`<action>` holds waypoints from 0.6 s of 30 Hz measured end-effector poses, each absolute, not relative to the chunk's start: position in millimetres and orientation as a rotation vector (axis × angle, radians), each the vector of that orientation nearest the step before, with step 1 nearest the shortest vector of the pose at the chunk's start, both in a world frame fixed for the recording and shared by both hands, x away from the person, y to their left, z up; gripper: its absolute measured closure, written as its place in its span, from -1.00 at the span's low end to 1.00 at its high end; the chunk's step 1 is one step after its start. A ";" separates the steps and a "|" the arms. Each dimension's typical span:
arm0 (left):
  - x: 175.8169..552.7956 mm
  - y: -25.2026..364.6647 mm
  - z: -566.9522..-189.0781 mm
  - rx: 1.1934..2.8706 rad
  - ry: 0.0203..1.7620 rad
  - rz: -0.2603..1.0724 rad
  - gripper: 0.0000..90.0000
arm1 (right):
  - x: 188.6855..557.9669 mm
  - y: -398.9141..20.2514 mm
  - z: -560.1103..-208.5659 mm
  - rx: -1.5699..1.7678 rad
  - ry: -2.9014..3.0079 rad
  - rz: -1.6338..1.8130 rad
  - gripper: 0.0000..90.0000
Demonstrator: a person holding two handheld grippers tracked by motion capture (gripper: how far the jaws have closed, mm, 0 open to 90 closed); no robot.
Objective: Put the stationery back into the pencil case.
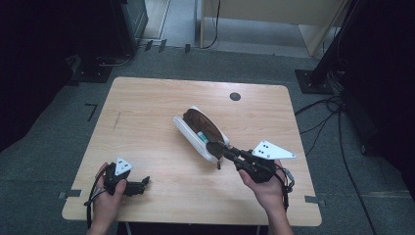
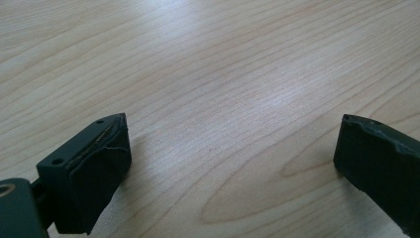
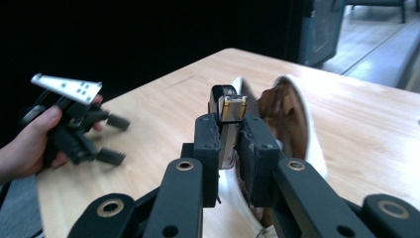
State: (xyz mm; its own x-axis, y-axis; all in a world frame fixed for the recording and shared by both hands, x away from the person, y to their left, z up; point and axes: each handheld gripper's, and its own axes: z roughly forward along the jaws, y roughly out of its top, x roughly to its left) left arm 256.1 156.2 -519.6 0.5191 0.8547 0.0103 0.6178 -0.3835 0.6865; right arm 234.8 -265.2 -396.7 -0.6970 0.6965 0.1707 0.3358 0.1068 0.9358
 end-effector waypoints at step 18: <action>256.0 155.9 -519.5 2.134 1.189 0.485 -0.97 | 268.5 -245.9 -417.0 1.105 2.066 1.380 0.76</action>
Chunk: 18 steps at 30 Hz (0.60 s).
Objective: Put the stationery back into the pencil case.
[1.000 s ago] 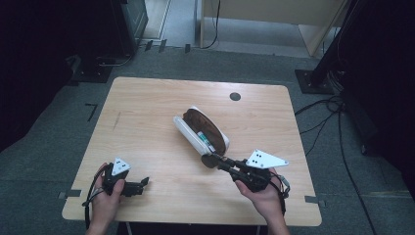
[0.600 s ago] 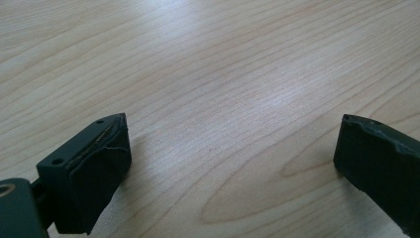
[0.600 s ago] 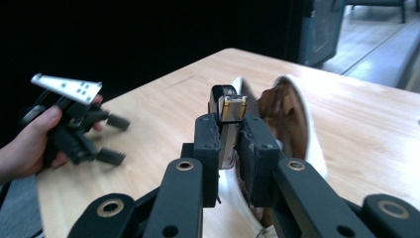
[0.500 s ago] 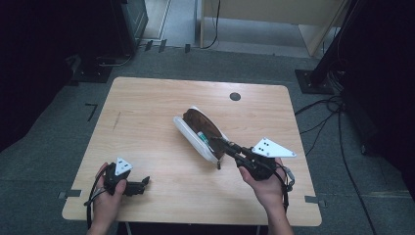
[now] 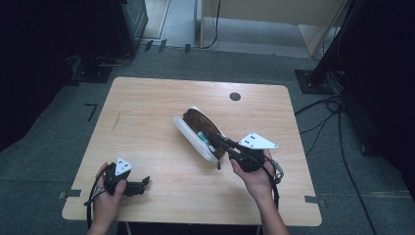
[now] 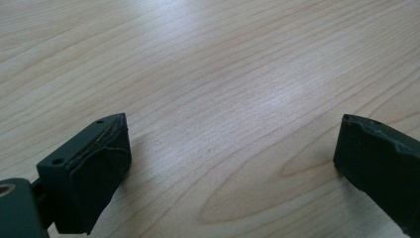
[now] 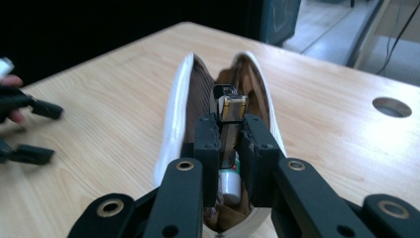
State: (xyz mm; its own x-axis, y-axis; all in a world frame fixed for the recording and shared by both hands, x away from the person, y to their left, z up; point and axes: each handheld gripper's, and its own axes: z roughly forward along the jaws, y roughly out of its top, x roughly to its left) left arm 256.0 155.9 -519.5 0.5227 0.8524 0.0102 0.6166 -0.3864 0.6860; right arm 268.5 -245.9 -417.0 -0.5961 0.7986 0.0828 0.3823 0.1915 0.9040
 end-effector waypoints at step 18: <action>256.0 155.2 -519.7 2.135 1.181 0.480 -0.97 | 282.3 -229.4 -448.2 1.172 2.175 1.133 0.76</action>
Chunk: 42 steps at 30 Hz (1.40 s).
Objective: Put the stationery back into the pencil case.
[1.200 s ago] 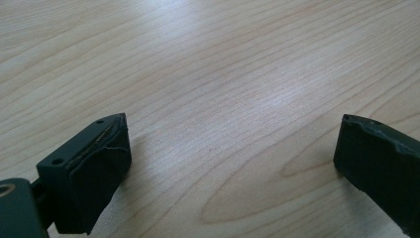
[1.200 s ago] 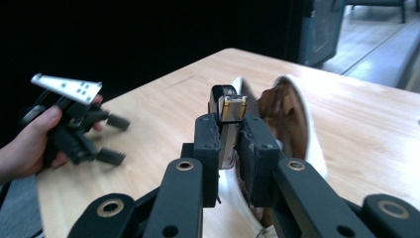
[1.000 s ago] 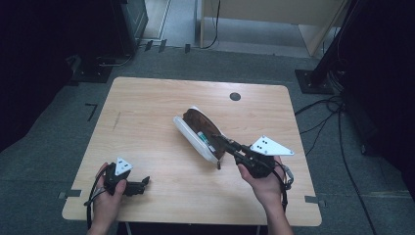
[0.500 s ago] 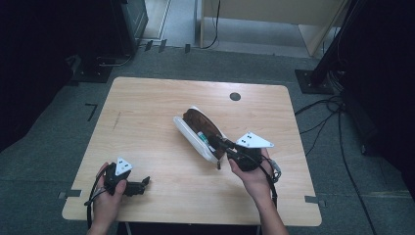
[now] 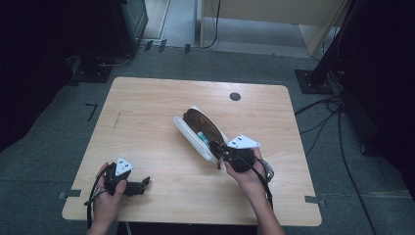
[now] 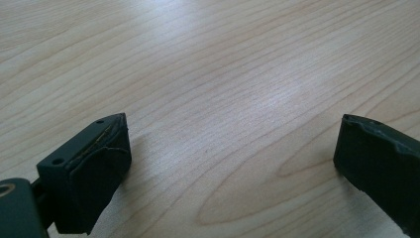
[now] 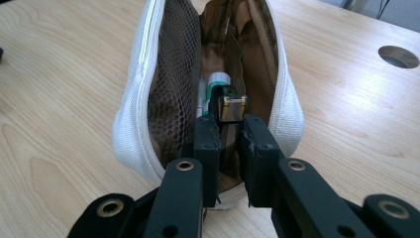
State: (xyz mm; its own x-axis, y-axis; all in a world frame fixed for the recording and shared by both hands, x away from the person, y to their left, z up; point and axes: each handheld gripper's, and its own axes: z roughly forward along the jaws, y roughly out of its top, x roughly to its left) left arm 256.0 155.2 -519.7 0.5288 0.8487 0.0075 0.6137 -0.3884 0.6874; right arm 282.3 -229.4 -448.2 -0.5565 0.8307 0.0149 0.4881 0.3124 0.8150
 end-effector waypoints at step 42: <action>256.0 155.2 -519.7 2.135 1.181 0.479 -0.97 | 310.1 -205.1 -469.7 1.231 2.229 1.069 0.74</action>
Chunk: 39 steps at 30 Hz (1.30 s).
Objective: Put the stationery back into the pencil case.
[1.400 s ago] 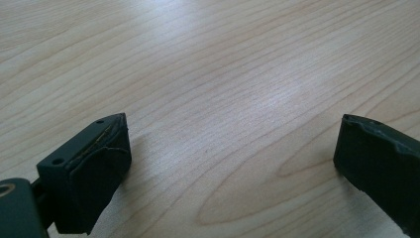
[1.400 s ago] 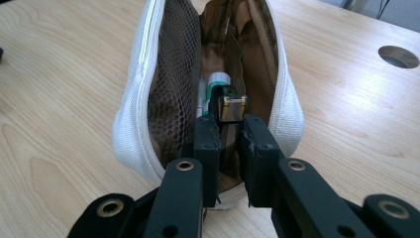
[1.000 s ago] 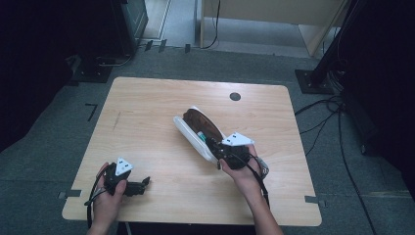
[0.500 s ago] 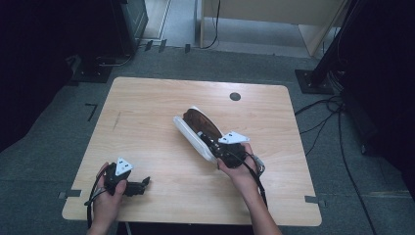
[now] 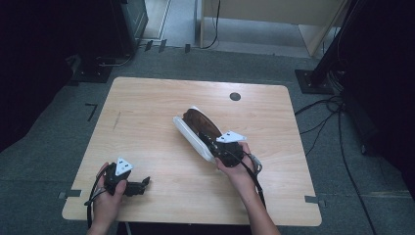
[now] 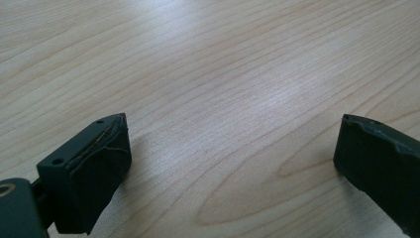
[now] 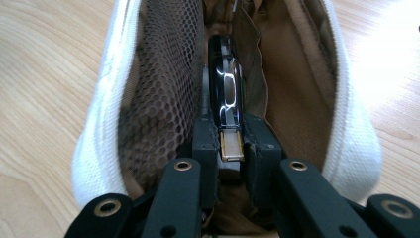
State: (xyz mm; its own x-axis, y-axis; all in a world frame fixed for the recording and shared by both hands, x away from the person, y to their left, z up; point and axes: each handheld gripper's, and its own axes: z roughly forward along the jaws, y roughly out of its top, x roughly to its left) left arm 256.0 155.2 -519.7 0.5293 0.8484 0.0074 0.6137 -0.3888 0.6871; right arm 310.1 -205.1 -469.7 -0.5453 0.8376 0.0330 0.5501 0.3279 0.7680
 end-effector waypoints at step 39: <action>256.6 154.1 -519.8 2.138 1.168 0.476 -0.97 | 281.7 -246.4 -425.4 1.160 2.025 1.272 0.86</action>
State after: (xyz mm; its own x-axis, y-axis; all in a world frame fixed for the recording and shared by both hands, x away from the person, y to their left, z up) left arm 256.6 154.1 -519.8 0.5375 0.8432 0.0077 0.6082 -0.3940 0.6891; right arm 281.7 -246.4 -425.4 -0.5262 0.8494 0.0396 0.4047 0.2092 0.8902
